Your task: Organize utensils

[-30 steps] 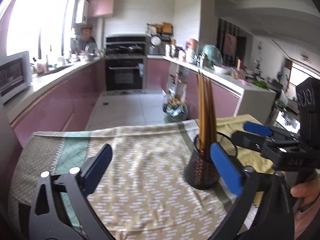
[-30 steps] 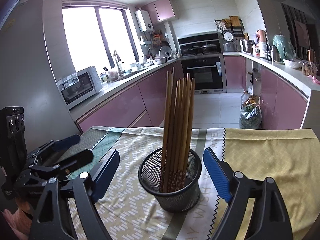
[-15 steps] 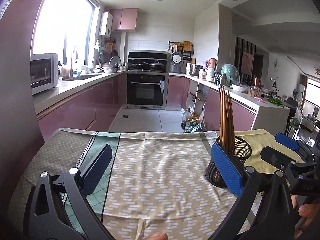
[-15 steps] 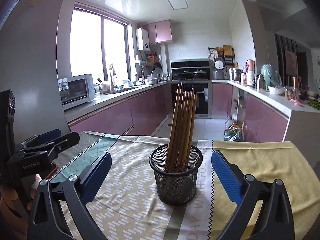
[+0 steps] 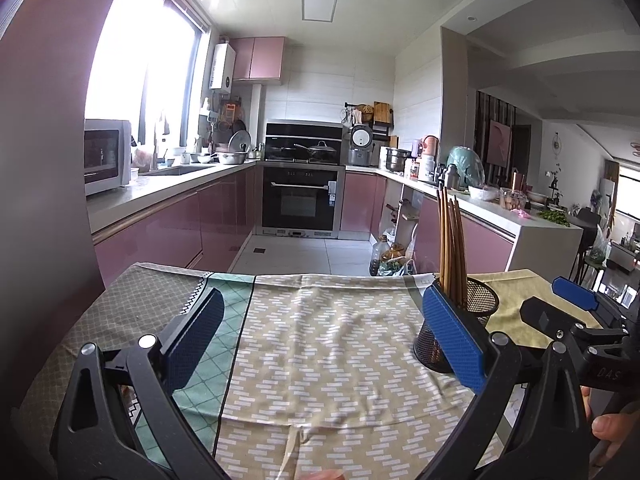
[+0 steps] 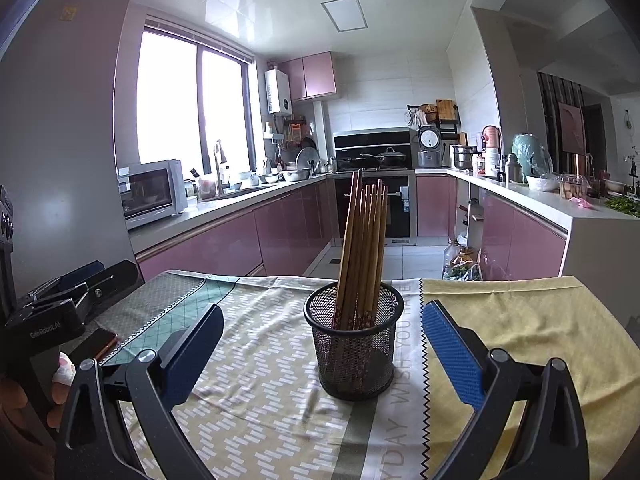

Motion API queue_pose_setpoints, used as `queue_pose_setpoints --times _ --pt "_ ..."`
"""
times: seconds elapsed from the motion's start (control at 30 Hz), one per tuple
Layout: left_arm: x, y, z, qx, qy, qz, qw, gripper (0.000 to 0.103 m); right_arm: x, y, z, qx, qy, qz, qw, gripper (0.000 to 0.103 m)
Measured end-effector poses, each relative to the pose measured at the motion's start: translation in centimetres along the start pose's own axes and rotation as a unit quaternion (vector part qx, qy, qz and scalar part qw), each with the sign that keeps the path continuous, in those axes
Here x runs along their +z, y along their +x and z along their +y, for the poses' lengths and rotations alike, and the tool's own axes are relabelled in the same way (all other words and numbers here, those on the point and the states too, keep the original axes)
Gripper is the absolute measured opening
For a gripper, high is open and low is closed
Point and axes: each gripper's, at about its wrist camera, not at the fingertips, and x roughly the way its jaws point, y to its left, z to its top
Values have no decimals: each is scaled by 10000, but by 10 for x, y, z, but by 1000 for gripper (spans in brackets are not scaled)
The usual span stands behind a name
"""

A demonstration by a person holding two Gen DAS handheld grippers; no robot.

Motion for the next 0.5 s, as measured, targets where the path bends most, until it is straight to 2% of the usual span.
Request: queue_pose_setpoints --times 0.5 --pt "-4 -4 -2 -24 18 3 10000 98 -1 -4 3 4 32 -52 10000 97"
